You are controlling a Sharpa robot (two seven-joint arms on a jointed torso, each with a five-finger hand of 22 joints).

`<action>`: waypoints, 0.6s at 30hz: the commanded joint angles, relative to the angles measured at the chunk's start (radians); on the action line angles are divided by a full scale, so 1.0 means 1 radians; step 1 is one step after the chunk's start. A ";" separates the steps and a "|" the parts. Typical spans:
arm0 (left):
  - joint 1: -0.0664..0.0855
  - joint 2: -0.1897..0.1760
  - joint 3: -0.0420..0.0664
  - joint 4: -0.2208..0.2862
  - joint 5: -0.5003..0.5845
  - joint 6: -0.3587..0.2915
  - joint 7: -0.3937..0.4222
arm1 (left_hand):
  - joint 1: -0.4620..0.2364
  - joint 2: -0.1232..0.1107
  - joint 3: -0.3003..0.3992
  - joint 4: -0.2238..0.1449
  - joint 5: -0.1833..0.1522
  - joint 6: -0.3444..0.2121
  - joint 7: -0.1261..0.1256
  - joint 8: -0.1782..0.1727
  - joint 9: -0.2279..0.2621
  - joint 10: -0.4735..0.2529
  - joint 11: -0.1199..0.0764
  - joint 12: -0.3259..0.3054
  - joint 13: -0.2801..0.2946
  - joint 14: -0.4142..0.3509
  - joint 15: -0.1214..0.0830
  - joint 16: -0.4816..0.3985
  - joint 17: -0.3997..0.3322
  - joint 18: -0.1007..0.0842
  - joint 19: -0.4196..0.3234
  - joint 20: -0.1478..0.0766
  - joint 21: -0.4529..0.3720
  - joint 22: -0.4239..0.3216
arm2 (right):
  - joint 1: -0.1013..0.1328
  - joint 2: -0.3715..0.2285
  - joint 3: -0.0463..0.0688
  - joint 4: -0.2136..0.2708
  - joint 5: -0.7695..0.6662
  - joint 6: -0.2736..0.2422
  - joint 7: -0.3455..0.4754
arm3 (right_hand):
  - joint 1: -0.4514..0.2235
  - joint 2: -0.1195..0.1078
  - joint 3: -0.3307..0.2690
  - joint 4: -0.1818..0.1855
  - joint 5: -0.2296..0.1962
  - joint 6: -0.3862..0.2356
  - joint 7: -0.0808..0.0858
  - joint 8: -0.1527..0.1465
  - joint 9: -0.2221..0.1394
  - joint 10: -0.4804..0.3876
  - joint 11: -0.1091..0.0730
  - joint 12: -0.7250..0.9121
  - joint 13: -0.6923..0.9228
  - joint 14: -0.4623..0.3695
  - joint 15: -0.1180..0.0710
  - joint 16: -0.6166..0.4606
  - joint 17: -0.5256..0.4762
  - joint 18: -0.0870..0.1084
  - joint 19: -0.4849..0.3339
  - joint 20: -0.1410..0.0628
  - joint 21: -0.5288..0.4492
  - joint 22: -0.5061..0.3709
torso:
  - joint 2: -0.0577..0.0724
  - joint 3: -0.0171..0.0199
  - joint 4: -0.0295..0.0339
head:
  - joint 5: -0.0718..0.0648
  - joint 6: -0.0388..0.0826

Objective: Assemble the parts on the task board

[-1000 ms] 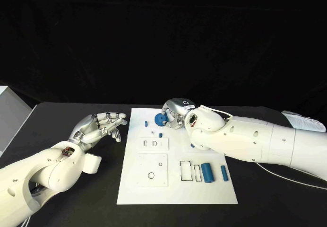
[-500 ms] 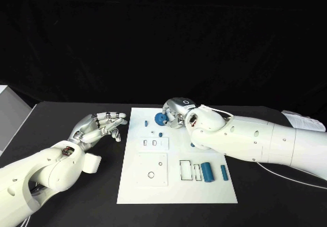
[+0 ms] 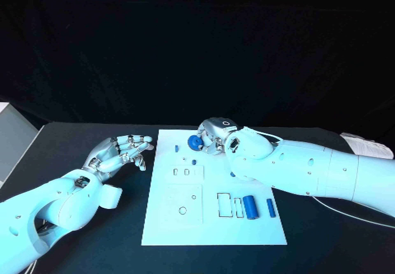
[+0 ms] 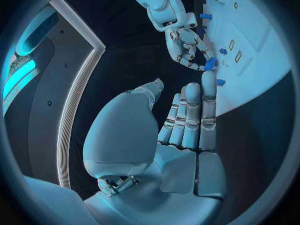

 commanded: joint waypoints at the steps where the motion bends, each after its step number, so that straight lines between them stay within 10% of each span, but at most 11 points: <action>1: -0.001 0.002 0.000 0.001 -0.005 0.023 0.004 | 0.001 0.005 0.000 -0.004 0.002 -0.006 0.015 0.002 0.001 -0.006 -0.001 0.005 0.001 -0.008 -0.001 -0.004 -0.001 0.007 -0.009 0.000 0.004 0.001 | -0.001 0.000 0.000 0.003 -0.016 -0.004 -0.006 | -0.009 0.001 0.005 0.000 -0.006 0.002 -0.001 0.004 0.000 0.106 0.002 0.003 0.263 0.082 0.001 0.000 0.163 -0.015 0.095 0.004 0.003 0.234 | 0.000 -0.0004 -0.0011 | 0.001 -0.001; 18: -0.001 0.003 0.000 0.000 -0.006 0.026 0.001 | 0.000 0.005 0.001 -0.005 0.002 -0.008 0.015 0.002 0.002 -0.009 -0.001 0.007 0.001 -0.008 -0.001 -0.004 -0.002 0.007 -0.011 0.000 0.006 0.002 | -0.002 -0.004 0.001 0.020 -0.018 -0.020 -0.004 | -0.011 -0.001 0.005 0.000 -0.008 0.002 -0.001 0.004 0.000 0.106 0.002 0.003 0.263 0.082 0.001 0.000 0.163 -0.015 0.095 0.004 0.003 0.235 | 0.000 -0.0008 0.0007 | 0.001 -0.003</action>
